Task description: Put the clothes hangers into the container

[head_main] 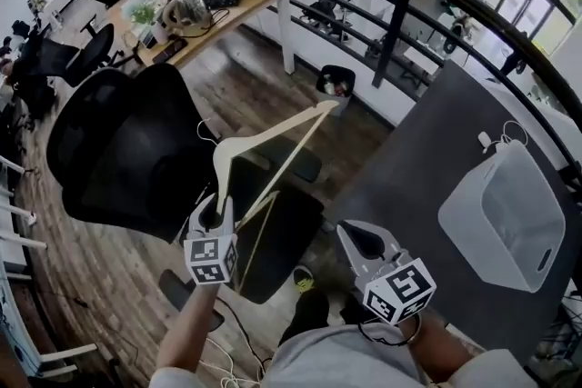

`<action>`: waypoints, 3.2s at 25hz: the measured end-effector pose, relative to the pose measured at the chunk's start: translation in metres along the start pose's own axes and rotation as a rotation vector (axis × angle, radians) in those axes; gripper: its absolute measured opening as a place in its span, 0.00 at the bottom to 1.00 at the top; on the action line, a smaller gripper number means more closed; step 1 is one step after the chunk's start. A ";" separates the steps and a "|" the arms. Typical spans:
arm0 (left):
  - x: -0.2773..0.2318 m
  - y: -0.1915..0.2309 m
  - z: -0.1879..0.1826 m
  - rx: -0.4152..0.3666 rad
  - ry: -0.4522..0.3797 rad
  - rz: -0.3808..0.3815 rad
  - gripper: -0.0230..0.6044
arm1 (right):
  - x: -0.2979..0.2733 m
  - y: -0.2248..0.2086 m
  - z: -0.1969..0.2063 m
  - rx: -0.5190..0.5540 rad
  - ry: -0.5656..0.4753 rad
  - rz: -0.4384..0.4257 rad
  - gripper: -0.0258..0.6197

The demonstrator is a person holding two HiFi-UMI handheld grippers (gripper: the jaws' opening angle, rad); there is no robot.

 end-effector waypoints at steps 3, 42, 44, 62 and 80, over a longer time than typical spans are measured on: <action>0.000 -0.042 -0.033 -0.050 -0.066 0.078 0.18 | 0.035 -0.015 -0.014 0.013 -0.029 0.050 0.04; 0.078 -0.549 -0.189 -0.954 -0.286 0.884 0.18 | 0.496 -0.099 0.038 -0.092 -0.426 0.725 0.04; 0.083 -0.550 -0.188 -0.976 -0.295 0.868 0.18 | 0.505 -0.098 0.046 -0.102 -0.438 0.725 0.04; 0.107 -0.653 -0.170 -1.417 -0.490 0.775 0.18 | 0.516 -0.099 0.054 -0.125 -0.479 0.695 0.04; 0.105 -0.664 -0.155 -1.271 -0.312 0.847 0.29 | 0.565 -0.089 0.074 -0.139 -0.468 0.799 0.04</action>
Point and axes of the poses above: the fingertips, and each gripper's own axes: x backward along the fingers, y to its left, z out of its underside, the point moved 8 cm from there along x, backward along the fingers, and after that the axes turned 10 degrees about -z, right-handed, at the moved point
